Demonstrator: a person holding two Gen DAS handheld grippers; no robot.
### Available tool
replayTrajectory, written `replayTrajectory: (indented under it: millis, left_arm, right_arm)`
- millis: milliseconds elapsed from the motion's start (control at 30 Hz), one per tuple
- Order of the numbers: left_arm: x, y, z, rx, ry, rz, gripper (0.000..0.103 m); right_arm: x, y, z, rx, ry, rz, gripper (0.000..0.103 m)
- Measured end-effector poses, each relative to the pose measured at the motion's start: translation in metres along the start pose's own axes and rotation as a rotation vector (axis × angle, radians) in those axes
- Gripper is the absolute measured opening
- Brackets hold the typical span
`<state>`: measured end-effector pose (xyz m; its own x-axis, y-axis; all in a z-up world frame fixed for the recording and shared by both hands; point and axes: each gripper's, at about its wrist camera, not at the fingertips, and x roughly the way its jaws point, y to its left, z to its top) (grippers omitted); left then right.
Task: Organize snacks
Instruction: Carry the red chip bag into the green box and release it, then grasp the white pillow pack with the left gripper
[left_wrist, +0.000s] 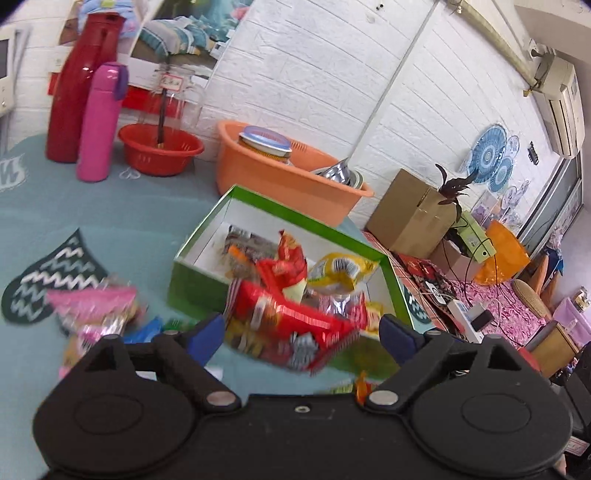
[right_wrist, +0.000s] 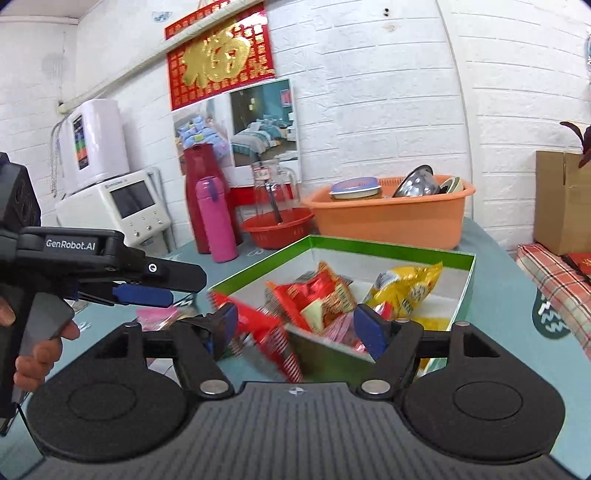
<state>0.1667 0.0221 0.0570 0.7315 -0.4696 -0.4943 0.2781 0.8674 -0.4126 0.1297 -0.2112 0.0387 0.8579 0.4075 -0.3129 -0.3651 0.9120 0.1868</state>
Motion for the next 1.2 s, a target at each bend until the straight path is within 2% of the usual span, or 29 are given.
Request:
replayTrajectory:
  millis: [233,500,533,567,633,700,833,867,900,933,1133,1167,1200]
  left_arm:
    - [-0.020,0.031,-0.044,-0.067,0.035,0.103,0.103]
    - [0.011,0.062,-0.053,-0.139,0.077,0.140,0.103]
    - [0.014,0.065,-0.054,-0.146,0.094,0.128,0.092]
    - [0.016,0.068,-0.055,-0.150,0.110,0.119,0.062]
    - [0.012,0.069,-0.060,-0.147,0.121,0.079,0.062]
    - [0.004,0.065,-0.066,-0.129,0.141,0.042,0.058]
    - [-0.013,0.057,-0.082,-0.137,0.154,-0.005,0.061]
    - [-0.018,0.056,-0.084,-0.142,0.144,-0.009,0.069]
    - [-0.022,0.056,-0.086,-0.148,0.135,-0.019,0.083]
    - [-0.025,0.057,-0.086,-0.158,0.127,-0.029,0.086]
    - [-0.020,0.061,-0.082,-0.175,0.142,-0.038,0.085]
    - [-0.017,0.062,-0.083,-0.175,0.153,-0.042,0.075]
    - [-0.013,0.062,-0.084,-0.177,0.170,-0.053,0.072]
  right_arm:
    - [-0.013,0.025,-0.030,0.023,0.087,0.092,0.103]
    - [-0.007,0.051,-0.054,0.048,0.188,0.156,0.103]
    - [-0.007,0.054,-0.055,0.042,0.192,0.157,0.103]
    - [-0.006,0.056,-0.056,0.036,0.198,0.160,0.103]
    - [-0.003,0.061,-0.057,0.024,0.212,0.169,0.103]
    - [0.002,0.066,-0.059,0.010,0.232,0.176,0.103]
    - [0.020,0.077,-0.067,-0.016,0.286,0.188,0.103]
    - [0.023,0.079,-0.069,-0.012,0.297,0.192,0.103]
    - [0.025,0.080,-0.071,-0.006,0.307,0.197,0.103]
    - [0.028,0.081,-0.073,0.001,0.318,0.204,0.103]
    - [0.036,0.083,-0.075,0.027,0.333,0.204,0.103]
    - [0.038,0.084,-0.075,0.034,0.332,0.208,0.103]
    - [0.039,0.084,-0.075,0.035,0.327,0.210,0.103]
